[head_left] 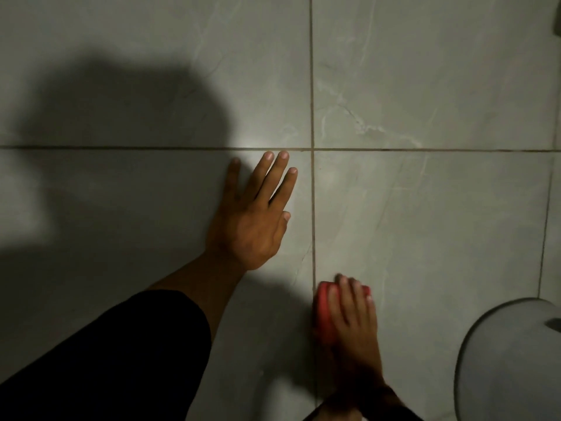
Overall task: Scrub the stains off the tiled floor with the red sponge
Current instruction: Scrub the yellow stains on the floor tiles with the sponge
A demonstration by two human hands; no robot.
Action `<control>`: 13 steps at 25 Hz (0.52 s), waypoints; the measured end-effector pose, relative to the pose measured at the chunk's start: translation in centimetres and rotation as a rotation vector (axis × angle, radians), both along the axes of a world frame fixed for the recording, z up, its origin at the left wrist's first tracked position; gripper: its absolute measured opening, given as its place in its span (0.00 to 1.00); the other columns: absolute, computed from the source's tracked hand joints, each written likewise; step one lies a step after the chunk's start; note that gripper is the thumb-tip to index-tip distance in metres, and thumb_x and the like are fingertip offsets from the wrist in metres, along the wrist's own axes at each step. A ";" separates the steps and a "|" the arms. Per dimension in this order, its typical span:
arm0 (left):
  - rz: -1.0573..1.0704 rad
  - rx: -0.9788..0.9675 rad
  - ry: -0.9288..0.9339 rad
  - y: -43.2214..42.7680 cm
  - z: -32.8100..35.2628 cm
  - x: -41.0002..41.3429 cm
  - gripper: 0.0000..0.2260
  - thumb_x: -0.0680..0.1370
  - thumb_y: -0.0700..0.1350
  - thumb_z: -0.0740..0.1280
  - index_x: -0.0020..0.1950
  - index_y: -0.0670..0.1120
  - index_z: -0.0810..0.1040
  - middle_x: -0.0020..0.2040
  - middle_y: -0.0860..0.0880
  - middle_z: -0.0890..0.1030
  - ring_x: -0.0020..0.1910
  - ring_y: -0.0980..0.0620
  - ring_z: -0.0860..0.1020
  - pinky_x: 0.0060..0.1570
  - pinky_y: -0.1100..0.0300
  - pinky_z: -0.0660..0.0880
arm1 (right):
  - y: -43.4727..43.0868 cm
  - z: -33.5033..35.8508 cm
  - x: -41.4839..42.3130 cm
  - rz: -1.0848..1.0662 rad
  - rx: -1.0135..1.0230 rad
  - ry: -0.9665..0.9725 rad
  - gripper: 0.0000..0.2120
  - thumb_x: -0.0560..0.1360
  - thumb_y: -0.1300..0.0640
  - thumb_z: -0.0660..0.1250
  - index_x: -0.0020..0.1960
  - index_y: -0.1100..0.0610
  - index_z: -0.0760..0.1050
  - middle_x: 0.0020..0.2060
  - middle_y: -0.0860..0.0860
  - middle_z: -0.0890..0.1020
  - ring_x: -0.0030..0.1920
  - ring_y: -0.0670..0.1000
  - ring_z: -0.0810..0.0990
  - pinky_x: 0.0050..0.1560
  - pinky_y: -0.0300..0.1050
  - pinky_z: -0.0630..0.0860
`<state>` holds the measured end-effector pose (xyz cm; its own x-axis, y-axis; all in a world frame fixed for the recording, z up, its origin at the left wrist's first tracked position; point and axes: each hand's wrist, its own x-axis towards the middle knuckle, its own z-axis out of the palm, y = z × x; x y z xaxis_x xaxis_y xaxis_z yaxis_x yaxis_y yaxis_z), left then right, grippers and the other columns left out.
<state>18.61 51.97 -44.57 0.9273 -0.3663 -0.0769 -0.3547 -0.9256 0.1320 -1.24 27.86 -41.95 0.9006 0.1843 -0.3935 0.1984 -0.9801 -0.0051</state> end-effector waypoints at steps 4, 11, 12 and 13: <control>-0.005 0.042 -0.008 -0.1 -0.3 0.0 0.34 0.85 0.60 0.50 0.88 0.47 0.50 0.89 0.42 0.48 0.88 0.40 0.49 0.82 0.29 0.50 | -8.5 0.7 6.8 -0.449 0.021 -0.082 0.39 0.82 0.43 0.53 0.85 0.67 0.55 0.86 0.64 0.51 0.87 0.66 0.49 0.85 0.68 0.52; -0.006 -0.019 0.064 0.0 0.1 0.2 0.34 0.84 0.58 0.57 0.87 0.48 0.53 0.89 0.43 0.51 0.88 0.41 0.50 0.81 0.29 0.51 | -7.7 -0.8 25.8 -0.848 0.183 -0.303 0.40 0.79 0.40 0.56 0.86 0.59 0.56 0.86 0.60 0.58 0.87 0.64 0.54 0.85 0.58 0.51; -0.006 -0.021 0.090 0.0 0.5 0.3 0.33 0.84 0.57 0.56 0.87 0.48 0.54 0.89 0.43 0.51 0.88 0.41 0.50 0.81 0.29 0.51 | -6.4 -0.7 25.9 -0.775 0.209 -0.276 0.39 0.80 0.42 0.56 0.86 0.60 0.57 0.86 0.61 0.58 0.87 0.65 0.54 0.84 0.59 0.50; -0.010 -0.035 0.127 0.1 1.1 0.4 0.33 0.84 0.56 0.56 0.87 0.48 0.54 0.89 0.43 0.51 0.88 0.41 0.50 0.81 0.29 0.50 | -4.8 -0.3 25.4 -0.703 0.263 -0.229 0.37 0.81 0.44 0.57 0.85 0.60 0.57 0.86 0.62 0.58 0.87 0.65 0.53 0.84 0.59 0.49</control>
